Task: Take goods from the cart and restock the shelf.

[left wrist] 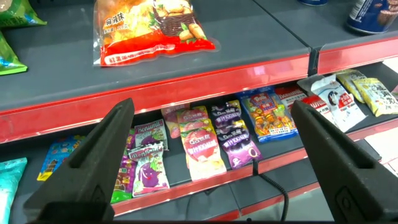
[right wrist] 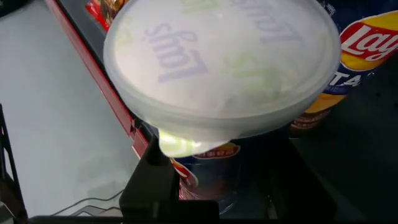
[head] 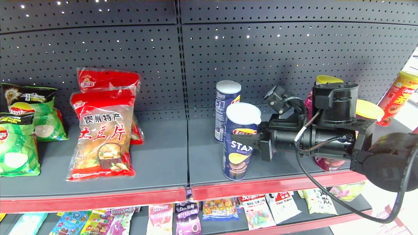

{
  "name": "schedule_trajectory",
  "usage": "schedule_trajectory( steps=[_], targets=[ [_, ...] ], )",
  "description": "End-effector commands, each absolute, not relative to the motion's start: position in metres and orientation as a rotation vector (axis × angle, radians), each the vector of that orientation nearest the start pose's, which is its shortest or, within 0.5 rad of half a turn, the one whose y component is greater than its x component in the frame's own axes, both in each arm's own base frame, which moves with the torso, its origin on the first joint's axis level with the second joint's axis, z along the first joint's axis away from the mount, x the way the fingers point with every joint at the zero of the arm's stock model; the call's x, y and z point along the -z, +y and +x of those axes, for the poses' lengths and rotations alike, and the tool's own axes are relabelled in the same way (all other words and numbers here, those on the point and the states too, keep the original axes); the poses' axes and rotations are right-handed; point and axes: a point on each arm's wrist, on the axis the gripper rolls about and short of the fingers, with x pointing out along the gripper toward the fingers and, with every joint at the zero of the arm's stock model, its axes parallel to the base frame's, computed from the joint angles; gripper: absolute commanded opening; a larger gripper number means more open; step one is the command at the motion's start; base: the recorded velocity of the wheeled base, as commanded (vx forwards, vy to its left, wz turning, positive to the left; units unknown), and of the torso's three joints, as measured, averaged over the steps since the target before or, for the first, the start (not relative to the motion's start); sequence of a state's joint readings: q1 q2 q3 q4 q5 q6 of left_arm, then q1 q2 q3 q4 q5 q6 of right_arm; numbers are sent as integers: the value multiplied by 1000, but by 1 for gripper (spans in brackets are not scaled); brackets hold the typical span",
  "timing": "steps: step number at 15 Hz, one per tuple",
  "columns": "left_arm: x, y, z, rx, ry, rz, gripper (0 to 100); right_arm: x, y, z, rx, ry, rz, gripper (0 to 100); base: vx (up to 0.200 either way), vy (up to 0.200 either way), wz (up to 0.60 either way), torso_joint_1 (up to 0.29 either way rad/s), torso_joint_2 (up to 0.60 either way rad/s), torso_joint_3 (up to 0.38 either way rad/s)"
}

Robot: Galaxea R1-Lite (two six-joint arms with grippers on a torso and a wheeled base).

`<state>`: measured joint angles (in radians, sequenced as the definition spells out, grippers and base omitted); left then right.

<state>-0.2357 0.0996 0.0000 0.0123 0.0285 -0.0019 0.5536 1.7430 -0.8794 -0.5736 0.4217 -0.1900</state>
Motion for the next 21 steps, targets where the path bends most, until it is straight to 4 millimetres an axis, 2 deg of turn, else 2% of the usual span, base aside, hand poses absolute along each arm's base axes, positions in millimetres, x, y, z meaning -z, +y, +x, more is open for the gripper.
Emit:
schedule_trajectory(
  steps=[1, 11, 21],
  targets=[
    [-76, 4, -15, 207, 113, 12, 100, -182, 177, 266, -999, 211, -194, 0, 0, 0, 0, 0, 0, 0],
    [-76, 4, -15, 207, 113, 14, 100, -177, 191, 262, -1027, 224, -204, 0, 0, 0, 0, 0, 0, 0],
    [-76, 4, -15, 207, 113, 12, 100, -173, 188, 262, -1017, 234, -202, 0, 0, 0, 0, 0, 0, 0]
  ],
)
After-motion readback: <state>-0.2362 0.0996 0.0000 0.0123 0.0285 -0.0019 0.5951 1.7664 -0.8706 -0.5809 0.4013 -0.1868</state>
